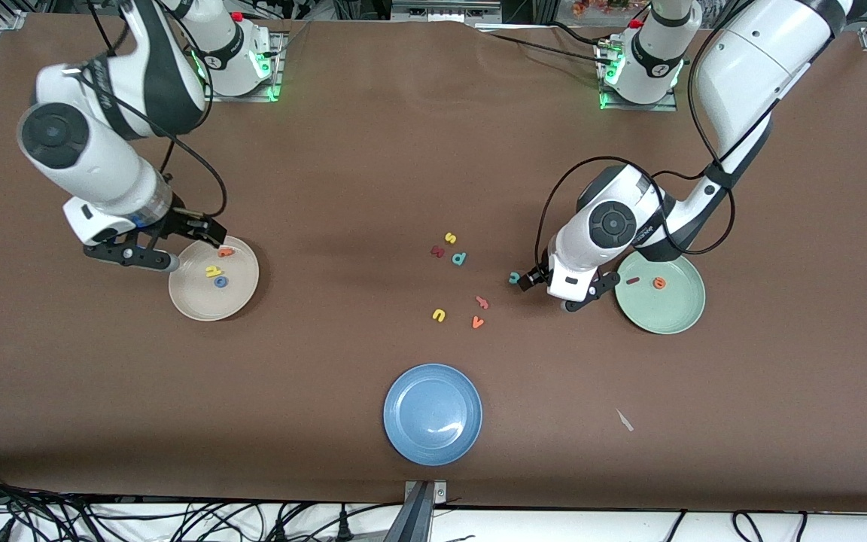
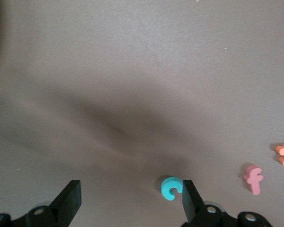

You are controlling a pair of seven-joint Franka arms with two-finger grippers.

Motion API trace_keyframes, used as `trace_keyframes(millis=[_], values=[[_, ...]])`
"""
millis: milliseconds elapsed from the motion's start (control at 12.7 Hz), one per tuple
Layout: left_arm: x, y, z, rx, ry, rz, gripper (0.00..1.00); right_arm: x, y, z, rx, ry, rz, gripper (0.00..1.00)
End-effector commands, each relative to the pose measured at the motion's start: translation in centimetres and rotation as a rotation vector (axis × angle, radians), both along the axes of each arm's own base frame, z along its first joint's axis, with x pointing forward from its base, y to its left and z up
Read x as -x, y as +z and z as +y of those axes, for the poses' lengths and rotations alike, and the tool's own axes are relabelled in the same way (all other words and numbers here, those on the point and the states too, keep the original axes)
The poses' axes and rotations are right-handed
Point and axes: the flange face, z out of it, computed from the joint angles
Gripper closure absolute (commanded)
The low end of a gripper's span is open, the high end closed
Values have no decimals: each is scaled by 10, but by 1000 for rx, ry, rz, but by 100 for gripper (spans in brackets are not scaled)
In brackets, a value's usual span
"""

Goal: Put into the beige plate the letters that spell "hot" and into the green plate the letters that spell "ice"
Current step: 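Release the orange t onto the beige plate and withdraw the right gripper, then move the left gripper over the teal c among the letters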

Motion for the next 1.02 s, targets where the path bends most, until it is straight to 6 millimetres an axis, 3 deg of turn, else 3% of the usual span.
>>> trace_keyframes(millis=[0,315,394,630,945], values=[[0,-7,-5,-27,7,-29,6,-12,59,-31,-81,45,57,0],[1,-9,-8,-32,7,-27,6,-17,125,-90,-135,178,84,0],[1,-10,-8,-32,7,-26,6,-16,132,-98,-138,179,89,0],[2,-14,-11,-22,13,-32,6,-10,153,-91,-138,188,83,0],[3,-18,-12,-33,21,-30,6,-2,151,-80,-136,204,105,0]])
